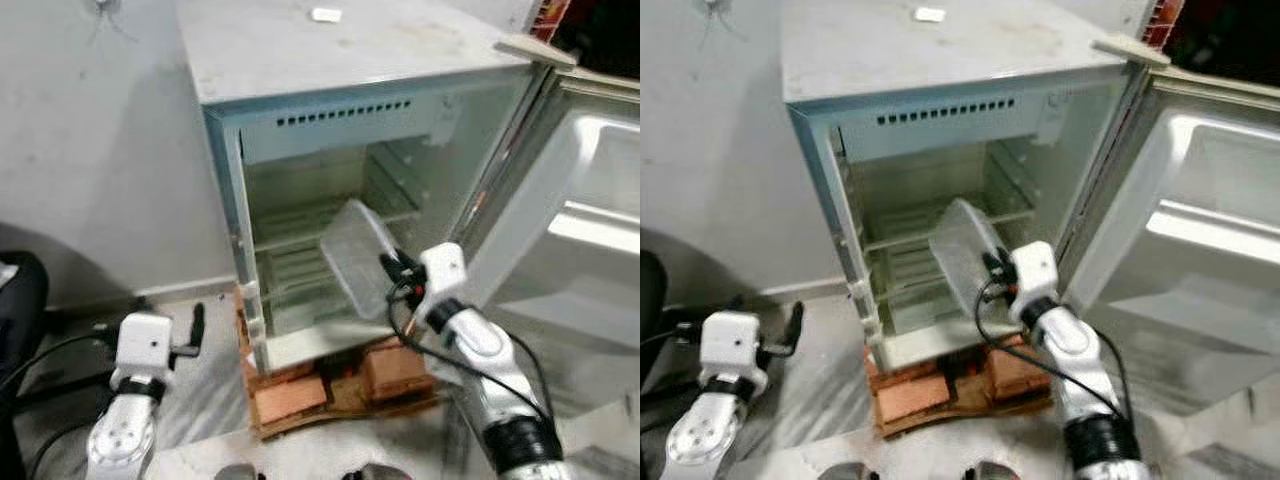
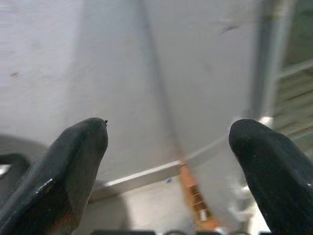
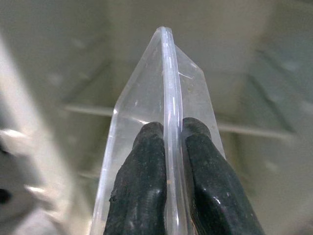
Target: Restocking fridge
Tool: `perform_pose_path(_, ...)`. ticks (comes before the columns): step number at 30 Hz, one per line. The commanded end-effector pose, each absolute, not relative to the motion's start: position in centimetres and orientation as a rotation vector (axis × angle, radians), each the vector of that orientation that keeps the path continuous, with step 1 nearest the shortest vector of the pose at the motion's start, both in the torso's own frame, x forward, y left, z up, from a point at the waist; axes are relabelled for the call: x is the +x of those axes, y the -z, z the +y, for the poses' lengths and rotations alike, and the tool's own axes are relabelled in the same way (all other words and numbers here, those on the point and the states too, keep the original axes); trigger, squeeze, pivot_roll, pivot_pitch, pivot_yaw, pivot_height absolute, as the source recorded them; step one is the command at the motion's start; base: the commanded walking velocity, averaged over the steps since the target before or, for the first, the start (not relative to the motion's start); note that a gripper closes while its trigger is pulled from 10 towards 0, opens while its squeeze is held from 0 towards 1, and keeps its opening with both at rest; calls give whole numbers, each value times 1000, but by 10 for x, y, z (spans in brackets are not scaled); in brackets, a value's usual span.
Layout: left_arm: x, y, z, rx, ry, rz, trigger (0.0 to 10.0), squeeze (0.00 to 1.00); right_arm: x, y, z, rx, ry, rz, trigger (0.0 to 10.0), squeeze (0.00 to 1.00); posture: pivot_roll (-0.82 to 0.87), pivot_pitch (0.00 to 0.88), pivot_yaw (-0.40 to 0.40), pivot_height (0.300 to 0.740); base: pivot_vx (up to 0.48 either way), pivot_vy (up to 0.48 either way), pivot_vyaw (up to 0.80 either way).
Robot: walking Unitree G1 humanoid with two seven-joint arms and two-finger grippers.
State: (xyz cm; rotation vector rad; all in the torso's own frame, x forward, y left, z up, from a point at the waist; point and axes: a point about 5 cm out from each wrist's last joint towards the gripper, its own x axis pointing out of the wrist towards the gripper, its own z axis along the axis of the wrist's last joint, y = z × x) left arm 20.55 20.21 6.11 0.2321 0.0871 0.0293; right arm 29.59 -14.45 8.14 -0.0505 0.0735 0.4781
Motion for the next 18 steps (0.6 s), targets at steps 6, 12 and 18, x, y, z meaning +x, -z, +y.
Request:
perform_pose_path(6,205,-60,198,223,-20,92,10000,0,298,-83,-151,-62,-463,70,10000,0,40,53,-18,740,0,0,0)
perform_pose_path(12,205,-59,197,224,-15,90,10000,0,297,-86,-146,-72,-498,46,10000,0,39,53,-20,740,0,-154,90)
perform_pose_path(18,205,-58,197,220,-17,95,10000,0,298,-85,-146,-71,-493,51,10000,0,40,53,-22,740,0,-396,584)
